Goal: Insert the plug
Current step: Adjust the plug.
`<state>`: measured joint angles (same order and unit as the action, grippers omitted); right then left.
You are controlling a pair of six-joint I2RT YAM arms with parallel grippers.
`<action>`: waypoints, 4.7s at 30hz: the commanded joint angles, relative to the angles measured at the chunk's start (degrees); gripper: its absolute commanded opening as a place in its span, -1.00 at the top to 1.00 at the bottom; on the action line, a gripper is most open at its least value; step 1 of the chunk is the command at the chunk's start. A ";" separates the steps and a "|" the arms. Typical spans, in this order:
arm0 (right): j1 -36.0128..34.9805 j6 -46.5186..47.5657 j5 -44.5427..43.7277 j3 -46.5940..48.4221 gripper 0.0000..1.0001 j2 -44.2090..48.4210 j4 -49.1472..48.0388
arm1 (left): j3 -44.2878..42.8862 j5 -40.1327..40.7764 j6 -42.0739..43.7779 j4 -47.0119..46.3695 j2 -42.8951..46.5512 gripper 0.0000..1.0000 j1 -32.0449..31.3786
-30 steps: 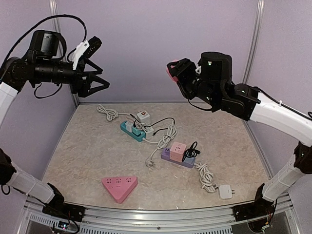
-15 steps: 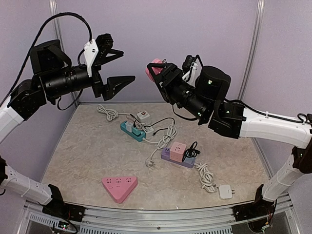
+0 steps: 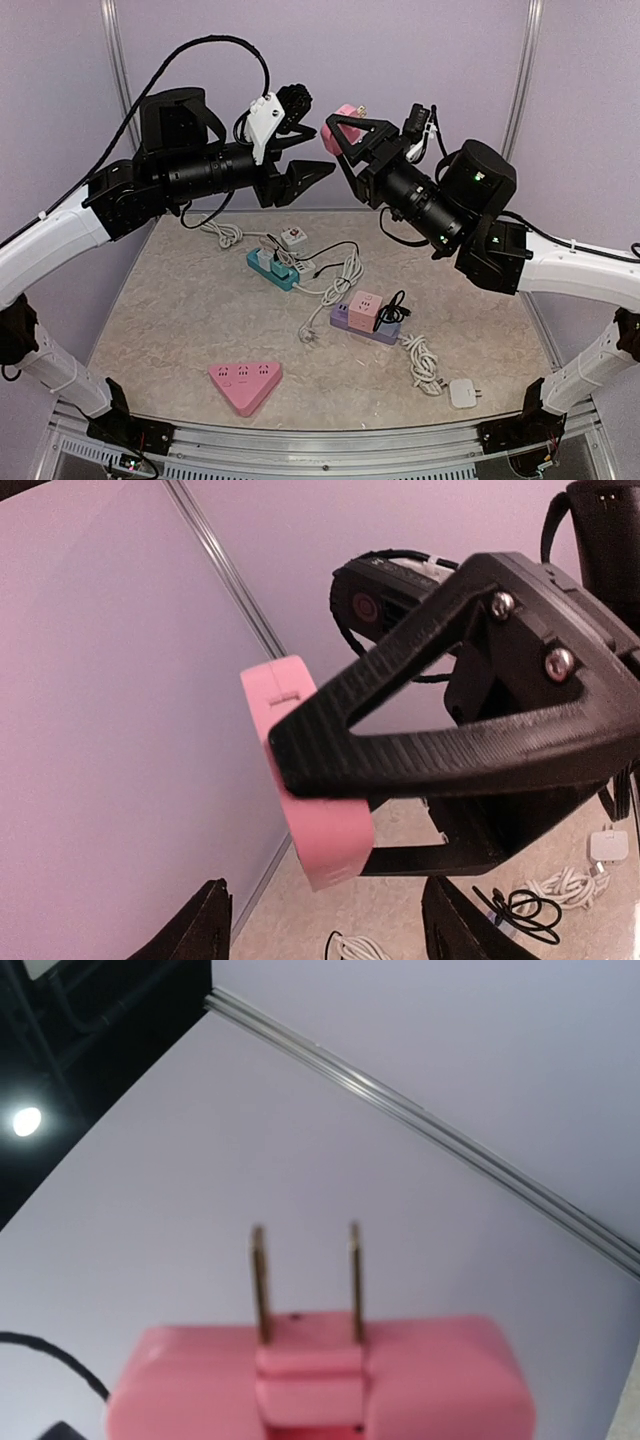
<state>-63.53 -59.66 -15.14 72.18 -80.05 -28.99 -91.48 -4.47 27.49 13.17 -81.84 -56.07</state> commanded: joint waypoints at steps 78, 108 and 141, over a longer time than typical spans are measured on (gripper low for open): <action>0.39 49.60 58.97 10.90 -0.07 -27.49 5.13 | 4.82 -17.18 -2.06 61.57 13.30 1.00 11.89; -0.76 50.10 54.50 9.91 1.00 -25.57 7.49 | 5.10 -15.39 -2.29 58.31 13.98 0.14 12.00; -7.85 51.70 37.09 -0.58 1.00 -21.20 -30.25 | 27.66 -21.24 -5.42 17.38 38.79 0.52 5.89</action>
<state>-71.35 -8.43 22.00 69.71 -100.49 -58.13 -63.29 -26.11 22.00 32.10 -43.31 -49.56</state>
